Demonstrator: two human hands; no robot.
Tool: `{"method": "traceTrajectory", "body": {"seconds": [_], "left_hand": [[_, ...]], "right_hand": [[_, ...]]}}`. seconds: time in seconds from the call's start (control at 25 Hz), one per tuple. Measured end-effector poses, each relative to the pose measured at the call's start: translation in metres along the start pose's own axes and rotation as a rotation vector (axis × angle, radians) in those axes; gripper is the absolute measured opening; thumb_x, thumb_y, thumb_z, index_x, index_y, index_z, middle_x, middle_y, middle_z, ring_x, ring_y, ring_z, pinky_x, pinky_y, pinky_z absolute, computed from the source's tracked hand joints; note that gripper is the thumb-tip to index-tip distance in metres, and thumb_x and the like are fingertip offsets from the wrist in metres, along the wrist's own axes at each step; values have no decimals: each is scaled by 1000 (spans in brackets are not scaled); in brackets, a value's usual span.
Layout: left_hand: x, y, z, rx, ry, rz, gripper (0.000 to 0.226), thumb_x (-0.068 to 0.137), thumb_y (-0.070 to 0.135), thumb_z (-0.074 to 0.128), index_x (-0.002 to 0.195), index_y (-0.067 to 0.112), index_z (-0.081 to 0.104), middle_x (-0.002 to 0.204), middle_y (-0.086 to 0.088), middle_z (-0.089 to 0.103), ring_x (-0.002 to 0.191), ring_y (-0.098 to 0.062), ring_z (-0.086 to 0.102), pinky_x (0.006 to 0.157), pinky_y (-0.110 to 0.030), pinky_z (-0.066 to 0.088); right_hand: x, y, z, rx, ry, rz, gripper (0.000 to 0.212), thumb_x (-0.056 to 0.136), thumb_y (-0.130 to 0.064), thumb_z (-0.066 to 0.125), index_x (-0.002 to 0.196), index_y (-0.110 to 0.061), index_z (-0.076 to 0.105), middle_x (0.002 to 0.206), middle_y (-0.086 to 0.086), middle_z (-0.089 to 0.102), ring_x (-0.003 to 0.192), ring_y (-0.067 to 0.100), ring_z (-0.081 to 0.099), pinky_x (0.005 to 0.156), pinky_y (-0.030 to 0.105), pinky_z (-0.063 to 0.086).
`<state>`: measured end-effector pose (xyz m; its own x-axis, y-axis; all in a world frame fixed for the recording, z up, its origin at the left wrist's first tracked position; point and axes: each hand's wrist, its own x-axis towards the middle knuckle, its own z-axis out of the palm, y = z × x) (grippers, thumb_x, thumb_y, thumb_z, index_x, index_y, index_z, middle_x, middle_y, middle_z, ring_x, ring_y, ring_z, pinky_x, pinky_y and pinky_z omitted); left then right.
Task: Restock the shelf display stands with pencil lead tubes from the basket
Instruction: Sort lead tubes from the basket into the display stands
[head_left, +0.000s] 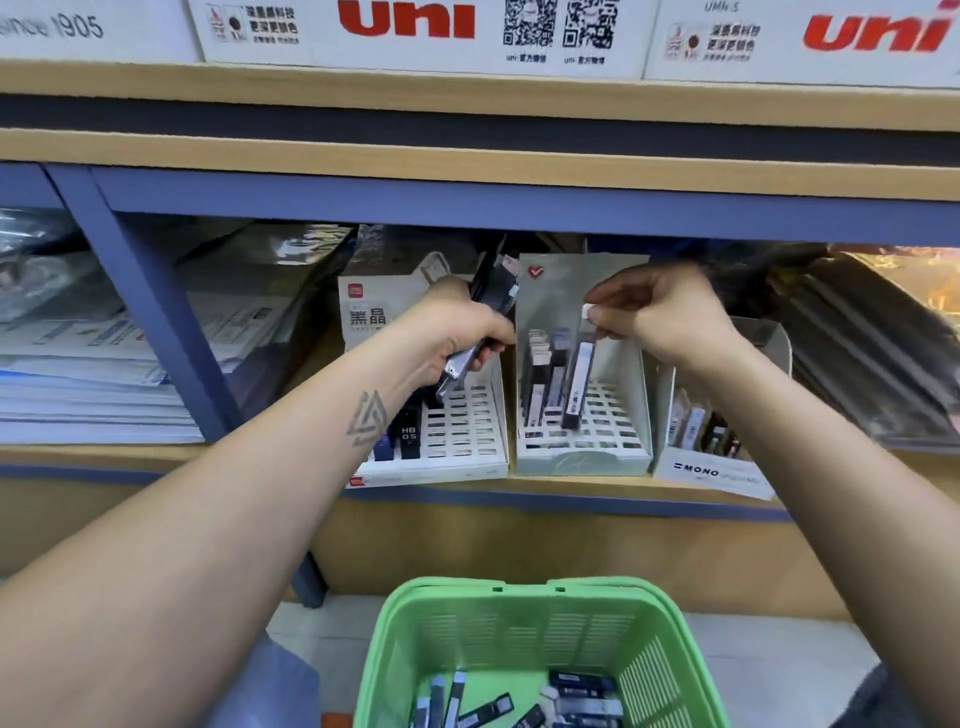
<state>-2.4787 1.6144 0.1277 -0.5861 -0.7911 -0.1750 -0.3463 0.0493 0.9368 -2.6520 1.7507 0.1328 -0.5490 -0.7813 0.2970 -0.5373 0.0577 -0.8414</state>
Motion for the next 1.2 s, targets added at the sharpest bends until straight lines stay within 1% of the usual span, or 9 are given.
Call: {"method": "traceTrajectory", "body": {"seconds": [0.12, 0.24, 0.32, 0.56, 0.68, 0.8, 0.88, 1.04, 1.2], "left_hand": [[7, 6, 19, 28, 94, 21, 20, 80, 0, 74, 97, -2, 64, 64, -10, 60, 41, -13, 49, 44, -22, 43], [13, 10, 33, 136, 174, 107, 16, 79, 8, 77, 83, 7, 62, 64, -9, 61, 43, -15, 50, 52, -26, 46], [17, 13, 41, 204, 190, 141, 22, 78, 13, 80, 80, 10, 58, 62, -5, 62, 41, -11, 52, 51, -24, 48], [24, 12, 50, 230, 119, 168, 38, 74, 9, 79, 107, 2, 61, 88, -17, 69, 67, -25, 61, 62, -33, 53], [25, 10, 51, 211, 107, 173, 40, 73, 8, 79, 109, 2, 62, 95, -19, 71, 69, -26, 62, 63, -34, 54], [24, 10, 50, 201, 121, 175, 38, 74, 7, 79, 108, 2, 62, 90, -18, 73, 59, -22, 61, 57, -30, 52], [24, 11, 49, 192, 127, 173, 36, 75, 5, 78, 108, 0, 64, 86, -19, 74, 56, -21, 60, 56, -30, 51], [25, 10, 43, 168, 149, 176, 36, 76, 2, 76, 109, -3, 63, 74, -13, 68, 45, -15, 55, 50, -26, 48], [24, 9, 39, 188, 151, 160, 28, 77, 1, 76, 102, -2, 63, 67, -11, 65, 44, -15, 54, 49, -26, 46]], "right_hand": [[7, 16, -11, -128, 18, -38, 23, 86, -3, 77, 78, -24, 71, 86, -1, 75, 73, 10, 72, 72, 23, 60], [15, 26, -11, -267, 80, -123, 15, 86, -10, 78, 86, -25, 73, 85, -14, 69, 79, -3, 65, 70, 1, 46], [19, 33, -8, -297, 119, -154, 12, 87, -11, 77, 94, -21, 76, 88, -12, 69, 80, 0, 65, 68, -2, 41], [23, 44, 4, -237, 103, -137, 14, 87, -9, 78, 98, -17, 77, 89, -9, 71, 78, -12, 61, 69, -3, 42], [24, 42, 8, -214, 68, -130, 12, 84, -10, 80, 91, -20, 78, 84, -13, 72, 77, -8, 64, 74, 5, 48], [22, 39, 12, -187, 8, -121, 16, 84, -10, 80, 85, -25, 76, 86, -12, 73, 84, 6, 69, 82, 20, 54], [22, 38, 12, -184, 15, -124, 18, 85, -10, 80, 84, -27, 75, 85, -14, 72, 83, 4, 68, 80, 18, 52], [22, 37, 5, -190, 60, -113, 15, 86, -12, 80, 87, -26, 75, 82, -20, 69, 76, -8, 63, 70, 3, 44], [20, 32, 3, -164, 48, -94, 11, 86, -11, 78, 89, -22, 75, 83, -12, 72, 76, 2, 67, 69, 8, 49]]}}
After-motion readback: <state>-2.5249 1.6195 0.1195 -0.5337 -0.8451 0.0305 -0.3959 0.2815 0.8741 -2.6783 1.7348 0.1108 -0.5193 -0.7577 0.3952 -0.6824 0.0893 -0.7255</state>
